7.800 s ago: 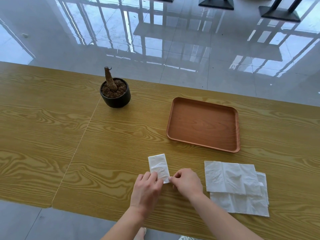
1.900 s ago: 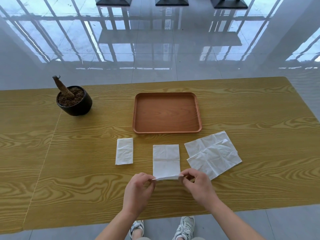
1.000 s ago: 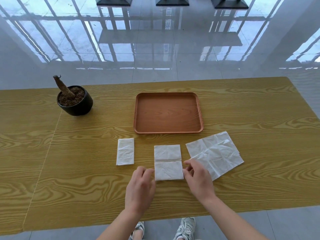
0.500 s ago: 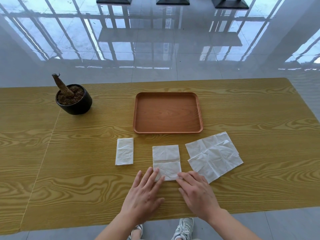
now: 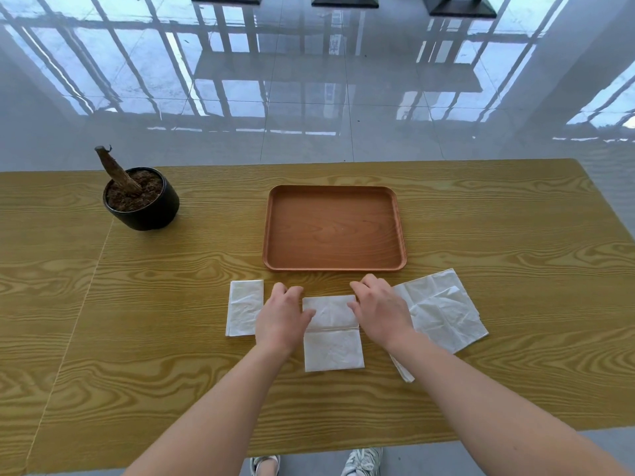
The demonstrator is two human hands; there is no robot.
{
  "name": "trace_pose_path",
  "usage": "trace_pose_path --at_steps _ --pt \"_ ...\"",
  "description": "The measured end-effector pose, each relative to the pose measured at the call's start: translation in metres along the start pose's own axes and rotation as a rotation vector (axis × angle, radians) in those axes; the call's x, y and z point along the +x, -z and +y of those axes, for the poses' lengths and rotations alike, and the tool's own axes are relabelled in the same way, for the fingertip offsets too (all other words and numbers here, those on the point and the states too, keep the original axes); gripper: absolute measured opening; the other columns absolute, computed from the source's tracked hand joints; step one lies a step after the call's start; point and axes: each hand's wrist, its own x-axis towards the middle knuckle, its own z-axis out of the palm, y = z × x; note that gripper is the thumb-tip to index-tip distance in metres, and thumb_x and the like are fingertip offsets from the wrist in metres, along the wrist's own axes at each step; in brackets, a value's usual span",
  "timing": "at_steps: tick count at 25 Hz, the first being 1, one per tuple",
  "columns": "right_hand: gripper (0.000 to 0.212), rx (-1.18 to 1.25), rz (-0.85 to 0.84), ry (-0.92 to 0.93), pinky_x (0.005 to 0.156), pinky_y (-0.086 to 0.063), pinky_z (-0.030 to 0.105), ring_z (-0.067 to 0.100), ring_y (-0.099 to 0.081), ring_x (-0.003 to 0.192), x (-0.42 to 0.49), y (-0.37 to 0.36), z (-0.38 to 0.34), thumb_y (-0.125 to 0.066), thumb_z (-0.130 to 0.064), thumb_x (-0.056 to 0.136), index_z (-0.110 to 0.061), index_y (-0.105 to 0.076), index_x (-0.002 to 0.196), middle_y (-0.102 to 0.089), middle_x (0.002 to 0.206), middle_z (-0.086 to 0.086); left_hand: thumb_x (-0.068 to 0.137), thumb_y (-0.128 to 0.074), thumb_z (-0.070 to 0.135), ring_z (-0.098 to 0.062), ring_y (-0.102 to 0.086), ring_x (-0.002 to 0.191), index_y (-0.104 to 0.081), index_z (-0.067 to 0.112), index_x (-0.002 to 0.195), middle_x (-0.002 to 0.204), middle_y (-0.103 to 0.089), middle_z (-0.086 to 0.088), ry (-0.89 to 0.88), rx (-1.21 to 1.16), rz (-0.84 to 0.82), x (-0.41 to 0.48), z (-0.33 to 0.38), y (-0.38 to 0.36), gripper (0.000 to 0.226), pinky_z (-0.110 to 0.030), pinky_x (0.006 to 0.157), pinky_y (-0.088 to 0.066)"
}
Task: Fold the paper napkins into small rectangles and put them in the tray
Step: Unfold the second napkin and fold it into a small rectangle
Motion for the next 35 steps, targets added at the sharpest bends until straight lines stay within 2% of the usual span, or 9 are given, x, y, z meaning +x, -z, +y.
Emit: trace_pose_path --at_steps 6,12,16,19,24,26,29,31,35 --pt "0.008 0.031 -0.04 0.01 0.07 -0.052 0.035 0.018 -0.048 0.094 0.007 -0.003 0.004 -0.061 -0.026 0.093 -0.018 -0.064 0.093 -0.052 0.097 -0.005 0.082 -0.075 0.035 -0.016 -0.058 0.086 -0.06 0.029 0.124 0.105 -0.048 0.007 0.0 -0.034 -0.012 0.009 -0.004 0.001 0.046 -0.035 0.072 -0.054" --pt "0.007 0.132 0.014 0.05 0.065 -0.05 0.036 0.019 -0.052 0.089 0.003 0.0 -0.001 -0.061 -0.014 0.09 -0.015 -0.063 0.083 -0.058 0.09 -0.004 0.078 -0.078 0.033 -0.01 -0.056 0.076 -0.062 0.031 0.103 0.097 -0.049 0.009 0.028 -0.069 -0.029 0.01 0.0 0.004 0.029 -0.027 0.06 -0.045" --pt "0.01 0.328 0.071 -0.019 0.068 -0.051 0.034 0.018 -0.06 0.083 -0.007 0.002 -0.004 -0.062 -0.009 0.087 -0.017 -0.063 0.094 -0.067 0.086 -0.005 0.081 -0.073 0.024 -0.012 -0.059 0.079 -0.065 0.027 0.083 0.089 -0.056 0.01 0.005 -0.213 0.011 0.007 0.001 0.005 0.009 -0.03 0.066 -0.052" --pt "0.025 0.447 0.109 -0.064 0.073 -0.053 0.031 0.014 -0.063 0.083 -0.014 0.004 -0.004 -0.066 -0.008 0.085 -0.019 -0.067 0.108 -0.069 0.09 -0.006 0.082 -0.075 0.018 -0.011 -0.059 0.074 -0.067 0.026 0.075 0.084 -0.059 0.01 -0.049 -0.27 0.046 -0.002 0.0 0.004 0.013 -0.029 0.064 -0.051" --pt "0.012 0.435 0.113 -0.02 0.07 -0.054 0.03 0.01 -0.058 0.076 -0.032 0.004 -0.005 -0.072 -0.007 0.084 -0.019 -0.074 0.084 -0.066 0.087 -0.007 0.079 -0.079 0.014 -0.009 -0.057 0.068 -0.07 0.026 0.073 0.073 -0.058 0.009 -0.066 -0.329 0.117 -0.026 -0.01 0.002 0.016 -0.036 0.063 -0.054" --pt "0.01 0.439 0.096 -0.054 0.073 -0.052 0.028 0.012 -0.057 0.075 -0.039 0.003 -0.005 -0.073 -0.013 0.085 -0.022 -0.076 0.084 -0.061 0.084 -0.006 0.078 -0.079 0.015 -0.008 -0.057 0.062 -0.07 0.03 0.07 0.064 -0.06 0.009 -0.051 -0.377 0.108 -0.035 -0.016 0.0 0.019 -0.036 0.06 -0.054" --pt "0.012 0.499 0.029 -0.134 0.073 -0.055 0.032 0.011 -0.063 0.071 -0.05 0.003 -0.005 -0.07 -0.016 0.087 -0.025 -0.076 0.087 -0.068 0.072 -0.008 0.078 -0.079 0.015 -0.006 -0.061 0.059 -0.072 0.03 0.07 0.061 -0.066 0.014 -0.031 -0.448 0.087 -0.048 -0.018 -0.001 0.019 -0.035 0.059 -0.056" --pt "0.015 0.596 -0.014 -0.213 0.071 -0.058 0.031 0.008 -0.068 0.068 -0.057 0.003 -0.006 -0.069 -0.012 0.086 -0.025 -0.077 0.087 -0.072 0.07 -0.009 0.076 -0.077 0.012 -0.006 -0.063 0.058 -0.074 0.03 0.07 0.062 -0.068 0.016 -0.027 -0.449 0.082 -0.055 -0.018 -0.003 0.02 -0.034 0.059 -0.056" --pt "0.019 0.885 -0.089 -0.396 0.063 -0.064 0.04 0.018 -0.074 0.064 -0.066 0.002 -0.008 -0.067 -0.006 0.083 -0.023 -0.076 0.081 -0.075 0.071 0.002 0.072 -0.066 0.022 -0.008 -0.056 0.048 -0.071 0.023 0.059 0.05 -0.063 0.01 -0.033 -0.43 0.115 -0.068 -0.017 -0.008 0.014 -0.036 0.05 -0.051"
